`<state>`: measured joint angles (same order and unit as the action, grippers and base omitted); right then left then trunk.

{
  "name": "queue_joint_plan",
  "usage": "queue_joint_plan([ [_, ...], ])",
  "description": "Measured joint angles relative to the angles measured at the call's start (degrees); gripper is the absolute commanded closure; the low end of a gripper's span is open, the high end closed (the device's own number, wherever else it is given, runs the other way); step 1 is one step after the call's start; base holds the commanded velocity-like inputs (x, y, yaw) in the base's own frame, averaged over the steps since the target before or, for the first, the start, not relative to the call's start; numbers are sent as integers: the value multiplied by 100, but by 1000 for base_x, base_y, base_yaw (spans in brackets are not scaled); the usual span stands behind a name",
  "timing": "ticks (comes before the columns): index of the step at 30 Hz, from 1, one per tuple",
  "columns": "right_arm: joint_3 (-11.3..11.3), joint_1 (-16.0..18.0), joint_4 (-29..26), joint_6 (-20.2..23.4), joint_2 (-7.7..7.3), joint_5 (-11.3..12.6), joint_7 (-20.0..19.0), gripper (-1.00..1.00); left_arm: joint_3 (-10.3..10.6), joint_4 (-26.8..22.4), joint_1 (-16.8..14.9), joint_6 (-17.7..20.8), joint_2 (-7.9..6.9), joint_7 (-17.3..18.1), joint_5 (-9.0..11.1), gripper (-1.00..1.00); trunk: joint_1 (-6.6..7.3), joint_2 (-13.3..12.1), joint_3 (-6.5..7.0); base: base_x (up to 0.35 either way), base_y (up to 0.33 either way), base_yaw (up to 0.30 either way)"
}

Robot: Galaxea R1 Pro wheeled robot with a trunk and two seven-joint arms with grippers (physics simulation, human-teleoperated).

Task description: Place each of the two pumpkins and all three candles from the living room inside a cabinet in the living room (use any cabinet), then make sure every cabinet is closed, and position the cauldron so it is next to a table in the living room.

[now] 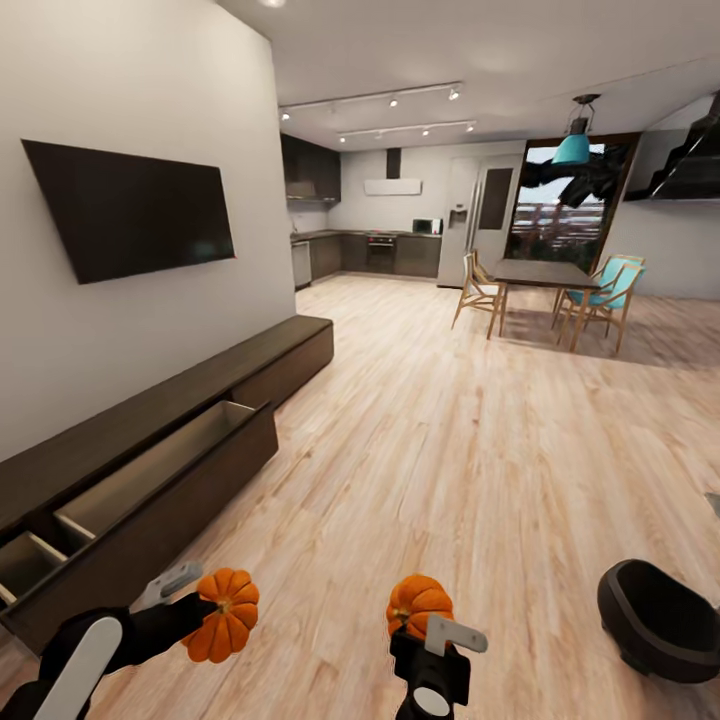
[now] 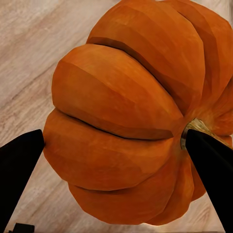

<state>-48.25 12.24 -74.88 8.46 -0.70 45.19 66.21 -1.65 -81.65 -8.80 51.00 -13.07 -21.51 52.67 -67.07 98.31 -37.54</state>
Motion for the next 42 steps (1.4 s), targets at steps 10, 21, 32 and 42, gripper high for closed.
queue_joint_plan([
  [10, -23, -75, 167, -571, 2, -4, 7, 100, 6, 7, 1, 49, -37, 0, -4, 100, 176, -322, 166, 0, 0, -277],
  [21, -35, -91, 251, -594, 15, -2, -1, 100, 6, 1, 1, 81, -98, 1, -5, 100, 308, -563, 294, 0, 0, -277],
  [32, -35, -91, 329, -596, 8, -2, -4, 100, -4, -8, 1, 71, -102, 28, 5, 100, 308, -563, 295, 145, 0, -148],
  [42, -35, -91, 608, -594, 17, -10, -97, 100, -2, -8, 2, 75, -101, 27, -11, 100, 308, -563, 295, 328, 0, -2],
])
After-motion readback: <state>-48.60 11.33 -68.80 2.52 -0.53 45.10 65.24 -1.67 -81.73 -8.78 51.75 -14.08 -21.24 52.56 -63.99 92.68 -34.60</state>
